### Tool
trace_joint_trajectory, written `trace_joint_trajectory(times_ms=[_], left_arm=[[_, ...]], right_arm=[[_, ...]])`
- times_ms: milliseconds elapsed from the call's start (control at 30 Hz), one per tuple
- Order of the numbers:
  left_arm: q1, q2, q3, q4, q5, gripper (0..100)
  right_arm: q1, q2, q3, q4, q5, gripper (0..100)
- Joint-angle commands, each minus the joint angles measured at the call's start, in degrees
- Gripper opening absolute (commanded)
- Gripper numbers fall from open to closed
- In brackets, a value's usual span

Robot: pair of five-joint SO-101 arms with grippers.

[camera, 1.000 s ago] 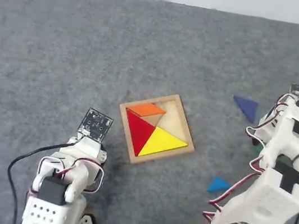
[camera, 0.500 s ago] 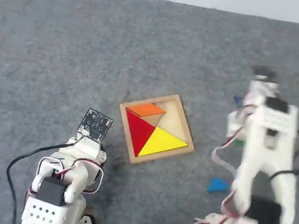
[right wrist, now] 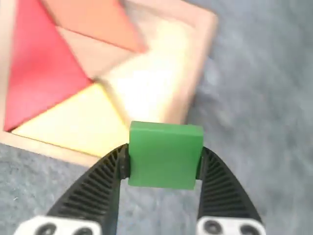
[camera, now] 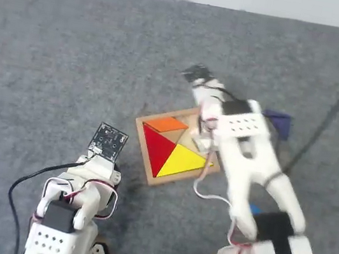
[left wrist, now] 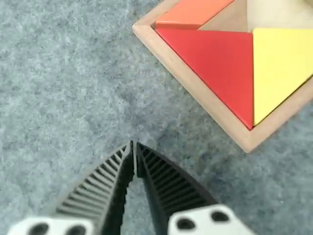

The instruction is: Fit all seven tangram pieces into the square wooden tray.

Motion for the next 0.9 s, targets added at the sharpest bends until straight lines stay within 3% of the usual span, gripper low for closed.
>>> trace_joint_trajectory(times_ms=[0,367,567,867], left_arm=[[-0.3,-1.2,-0.7,0.3,0.3,1],[-0.3,-1.2,-0.7,0.3,0.3,1],[-0.3,-1.2,-0.7,0.3,0.3,1],[-0.3,-1.2,-0.7,0.3,0.3,1]], right_arm=[[-5.1,6.4,-8.9,-0.4,5.4,9.0],[-6.2,15.5,-15.9,-0.7,13.2,10.4],[-6.4,15.7,-16.0,-0.4,13.5,23.6],[-6.5,15.2,-15.6,2.0,18.6,23.6]])
